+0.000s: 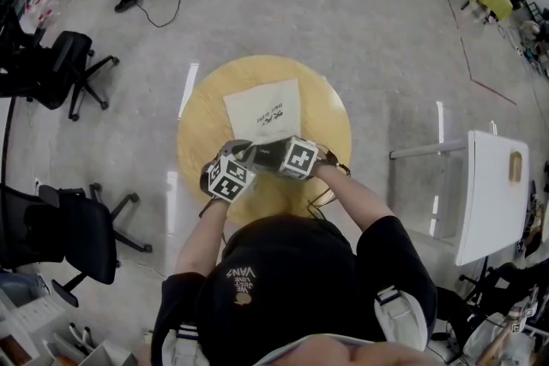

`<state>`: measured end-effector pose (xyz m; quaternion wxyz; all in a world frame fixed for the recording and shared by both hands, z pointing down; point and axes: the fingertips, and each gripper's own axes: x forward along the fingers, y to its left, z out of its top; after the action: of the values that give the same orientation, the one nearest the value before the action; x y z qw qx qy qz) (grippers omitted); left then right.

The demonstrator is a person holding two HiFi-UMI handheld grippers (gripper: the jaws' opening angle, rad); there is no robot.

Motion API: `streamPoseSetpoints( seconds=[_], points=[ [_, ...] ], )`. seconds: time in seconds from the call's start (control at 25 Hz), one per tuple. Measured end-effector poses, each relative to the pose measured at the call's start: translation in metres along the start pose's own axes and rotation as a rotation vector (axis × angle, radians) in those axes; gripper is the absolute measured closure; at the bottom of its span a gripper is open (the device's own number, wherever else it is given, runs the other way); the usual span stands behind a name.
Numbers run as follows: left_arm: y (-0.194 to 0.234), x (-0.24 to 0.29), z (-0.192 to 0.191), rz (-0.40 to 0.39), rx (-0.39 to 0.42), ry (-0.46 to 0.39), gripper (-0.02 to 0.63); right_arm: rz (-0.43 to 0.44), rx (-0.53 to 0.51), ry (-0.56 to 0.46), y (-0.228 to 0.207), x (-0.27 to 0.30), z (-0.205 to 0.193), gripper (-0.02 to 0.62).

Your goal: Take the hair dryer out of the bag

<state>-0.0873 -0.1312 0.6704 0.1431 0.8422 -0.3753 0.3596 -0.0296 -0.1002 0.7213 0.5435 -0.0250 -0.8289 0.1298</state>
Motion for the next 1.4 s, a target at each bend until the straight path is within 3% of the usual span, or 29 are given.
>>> streamPoseSetpoints(
  seconds=[0.8, 1.12, 1.4],
  points=[
    [0.010, -0.002, -0.003, -0.043, -0.027, -0.015, 0.571, 0.149, 0.115, -0.191, 0.042, -0.021, 0.022, 0.242],
    [0.007, -0.010, 0.013, -0.031, 0.010, -0.081, 0.574, 0.177, 0.168, -0.156, 0.050, -0.025, 0.014, 0.242],
    [0.008, -0.012, 0.016, -0.029, 0.013, -0.108, 0.574, 0.278, 0.235, -0.240, 0.064, -0.037, 0.027, 0.242]
  ],
)
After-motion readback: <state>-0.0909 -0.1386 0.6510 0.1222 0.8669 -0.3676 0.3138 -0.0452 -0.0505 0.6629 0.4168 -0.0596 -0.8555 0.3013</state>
